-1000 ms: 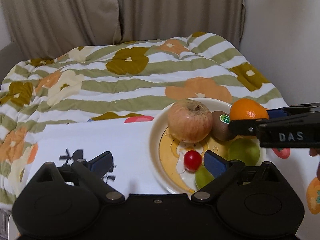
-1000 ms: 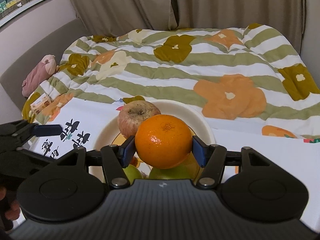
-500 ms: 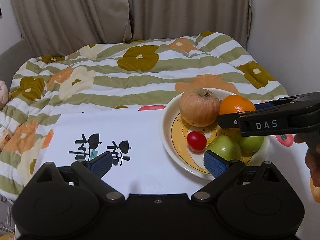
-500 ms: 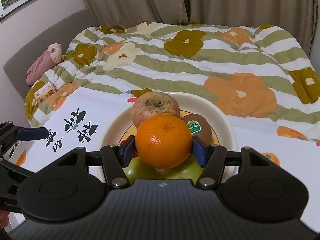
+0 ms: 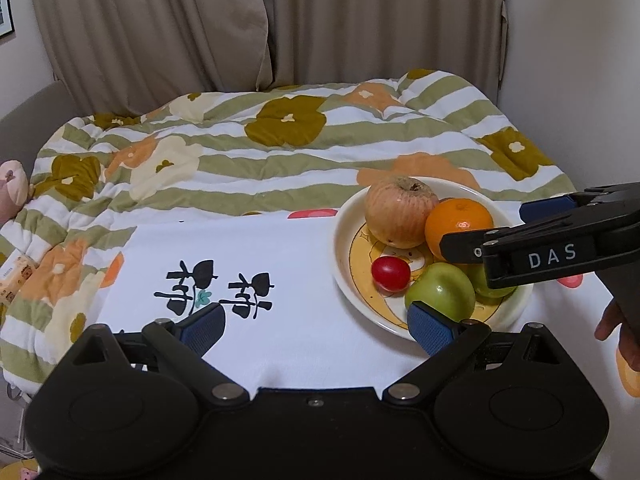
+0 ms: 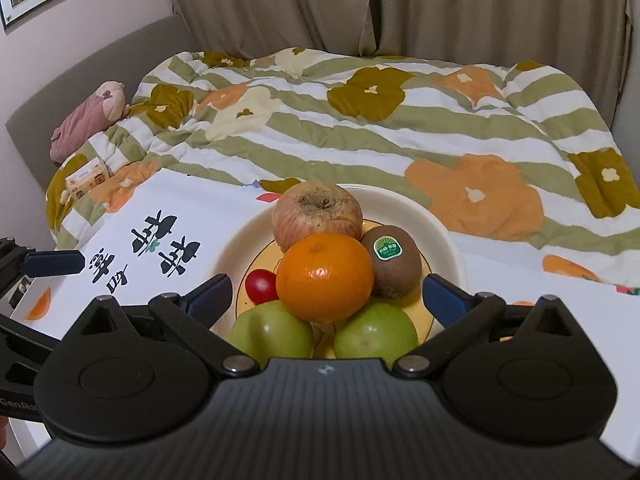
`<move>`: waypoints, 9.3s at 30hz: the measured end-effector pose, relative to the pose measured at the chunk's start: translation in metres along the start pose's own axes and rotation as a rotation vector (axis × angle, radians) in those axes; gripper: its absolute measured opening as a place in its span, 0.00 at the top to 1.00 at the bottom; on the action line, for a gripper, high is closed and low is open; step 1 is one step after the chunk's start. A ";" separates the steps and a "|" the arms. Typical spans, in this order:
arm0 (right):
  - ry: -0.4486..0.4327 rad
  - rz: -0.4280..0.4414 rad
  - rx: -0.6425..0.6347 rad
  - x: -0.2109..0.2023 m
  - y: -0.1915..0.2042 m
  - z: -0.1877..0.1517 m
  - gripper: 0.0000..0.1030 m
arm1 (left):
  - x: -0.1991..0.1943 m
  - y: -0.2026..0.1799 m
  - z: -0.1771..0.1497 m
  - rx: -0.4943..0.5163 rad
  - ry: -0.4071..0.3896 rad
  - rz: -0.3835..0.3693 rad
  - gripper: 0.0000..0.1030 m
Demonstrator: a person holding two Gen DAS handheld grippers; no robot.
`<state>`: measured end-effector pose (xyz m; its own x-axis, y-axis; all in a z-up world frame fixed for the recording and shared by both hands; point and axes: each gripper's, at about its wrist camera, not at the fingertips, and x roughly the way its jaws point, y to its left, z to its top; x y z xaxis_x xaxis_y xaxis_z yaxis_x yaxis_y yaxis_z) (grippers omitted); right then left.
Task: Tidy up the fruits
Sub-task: 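Lower the orange into the bowl and open the right tool, then pull both tools back toward the cherry tomato and second orange, then grasp the cherry tomato with the left tool while the right tool grasps the orange, then carry both fruits over the bowl while the left tool opens to drop the cherry tomato, then lower the orange into the bowl and open the right tool, then pull both tools back toward the small tangerines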
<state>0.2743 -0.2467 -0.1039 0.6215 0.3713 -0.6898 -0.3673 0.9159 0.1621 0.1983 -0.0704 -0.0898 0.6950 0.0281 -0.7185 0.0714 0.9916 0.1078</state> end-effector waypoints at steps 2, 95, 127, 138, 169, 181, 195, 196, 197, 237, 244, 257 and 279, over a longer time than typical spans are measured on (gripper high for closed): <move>0.000 -0.001 0.005 -0.007 0.002 -0.001 0.00 | -0.005 0.002 -0.001 -0.002 -0.006 0.001 0.03; -0.025 -0.387 0.404 -0.031 0.104 -0.146 0.13 | 0.026 0.044 -0.094 0.416 0.019 -0.389 0.66; -0.094 -0.286 0.348 -0.106 0.127 -0.092 0.24 | -0.054 0.065 -0.042 0.237 -0.084 -0.336 0.67; -0.106 -0.214 0.242 -0.115 0.076 -0.048 0.24 | -0.052 0.041 0.004 0.134 -0.106 -0.244 0.66; -0.026 -0.091 0.169 -0.028 -0.062 -0.008 0.24 | 0.065 -0.032 0.044 0.086 -0.015 -0.078 0.17; -0.032 -0.088 0.131 -0.017 -0.069 0.003 0.24 | 0.036 -0.018 0.028 0.030 -0.015 -0.062 0.13; -0.017 -0.031 0.100 0.015 -0.078 0.002 0.24 | 0.026 -0.015 0.013 -0.003 0.028 -0.052 0.13; -0.017 -0.025 0.103 0.016 -0.079 0.001 0.24 | 0.025 -0.016 0.013 0.000 0.028 -0.051 0.13; -0.018 -0.019 0.107 0.017 -0.079 0.001 0.24 | 0.025 -0.016 0.013 0.002 0.028 -0.051 0.13; -0.184 -0.211 0.226 -0.143 -0.011 -0.050 0.00 | -0.079 0.016 -0.015 0.078 -0.131 -0.104 0.03; -0.175 -0.282 0.266 -0.169 0.012 -0.088 0.00 | -0.090 0.017 -0.024 0.132 -0.158 -0.169 0.03; -0.151 -0.345 0.279 -0.195 0.040 -0.138 0.00 | -0.095 0.002 -0.027 0.251 -0.208 -0.354 0.03; -0.059 -0.374 0.266 -0.135 0.043 -0.179 0.01 | 0.001 -0.094 -0.039 0.557 -0.048 -0.576 0.34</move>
<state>0.0509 -0.2844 -0.1300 0.7187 0.0087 -0.6953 0.0757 0.9930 0.0907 0.1645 -0.1588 -0.1279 0.4695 -0.4870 -0.7365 0.7658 0.6398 0.0651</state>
